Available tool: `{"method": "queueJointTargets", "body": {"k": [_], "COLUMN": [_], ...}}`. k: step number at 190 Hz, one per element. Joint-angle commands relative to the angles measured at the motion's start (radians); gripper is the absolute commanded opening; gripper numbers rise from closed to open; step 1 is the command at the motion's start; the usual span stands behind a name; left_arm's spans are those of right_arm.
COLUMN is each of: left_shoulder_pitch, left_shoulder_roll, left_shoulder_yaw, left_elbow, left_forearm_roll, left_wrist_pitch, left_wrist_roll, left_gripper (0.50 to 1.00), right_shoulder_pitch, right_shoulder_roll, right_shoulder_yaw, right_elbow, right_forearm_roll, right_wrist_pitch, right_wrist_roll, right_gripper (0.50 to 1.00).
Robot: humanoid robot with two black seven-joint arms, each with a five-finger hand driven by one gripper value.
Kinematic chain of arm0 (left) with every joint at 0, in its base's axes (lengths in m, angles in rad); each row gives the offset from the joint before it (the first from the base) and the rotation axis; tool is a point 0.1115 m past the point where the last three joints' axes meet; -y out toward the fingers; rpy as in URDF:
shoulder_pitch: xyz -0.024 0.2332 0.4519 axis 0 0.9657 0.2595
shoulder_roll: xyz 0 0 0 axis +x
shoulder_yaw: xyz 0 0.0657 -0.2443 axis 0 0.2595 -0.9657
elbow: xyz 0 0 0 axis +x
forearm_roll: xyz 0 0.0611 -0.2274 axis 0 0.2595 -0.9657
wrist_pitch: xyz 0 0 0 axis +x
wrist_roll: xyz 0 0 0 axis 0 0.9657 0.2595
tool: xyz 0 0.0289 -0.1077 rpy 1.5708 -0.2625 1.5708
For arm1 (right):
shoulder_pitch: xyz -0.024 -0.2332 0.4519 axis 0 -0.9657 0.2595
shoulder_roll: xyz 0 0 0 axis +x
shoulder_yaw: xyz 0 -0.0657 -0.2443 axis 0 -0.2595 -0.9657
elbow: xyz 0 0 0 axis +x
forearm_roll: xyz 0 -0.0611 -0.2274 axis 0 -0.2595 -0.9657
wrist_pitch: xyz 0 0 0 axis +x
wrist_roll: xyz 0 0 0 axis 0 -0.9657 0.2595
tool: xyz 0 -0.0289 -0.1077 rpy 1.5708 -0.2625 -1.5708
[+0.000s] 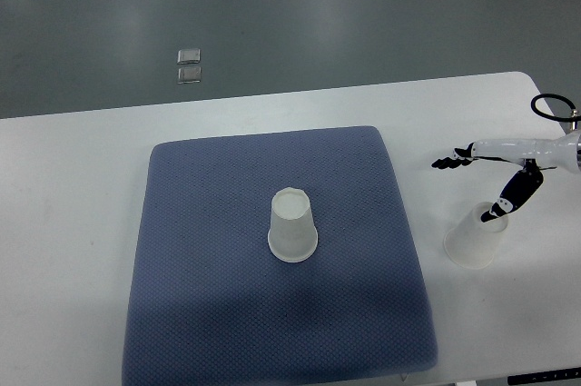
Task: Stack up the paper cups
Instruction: 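Close the right hand's fingers around the white paper cup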
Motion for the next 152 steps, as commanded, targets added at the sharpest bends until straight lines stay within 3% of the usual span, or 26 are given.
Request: {"method": "queueJointTargets", "body": {"k": [1,76,152], "left_shoulder_pitch": [0.000,0.000,0.000], "left_shoulder_roll": [0.000,0.000,0.000], "left_shoulder_yaw": [0.000,0.000,0.000], "left_elbow": [0.000,0.000,0.000], "left_forearm_roll": [0.000,0.000,0.000], "left_wrist_pitch": [0.000,0.000,0.000], "left_wrist_roll": [0.000,0.000,0.000], "left_gripper": [1.000,1.000,1.000], "right_shoulder_pitch": [0.001,-0.010,-0.018], "right_shoulder_roll": [-0.033,-0.071,-0.062], "right_shoulder_yaw": [-0.020,-0.066,-0.177], "right_elbow": [0.033,0.082,0.063], "right_forearm_roll": [-0.022,-0.019,-0.027], "right_wrist_pitch": [-0.024,-0.034,-0.225], "right_wrist_roll": [0.001,0.035,0.023], "right_gripper": [0.921,0.921,0.921]}}
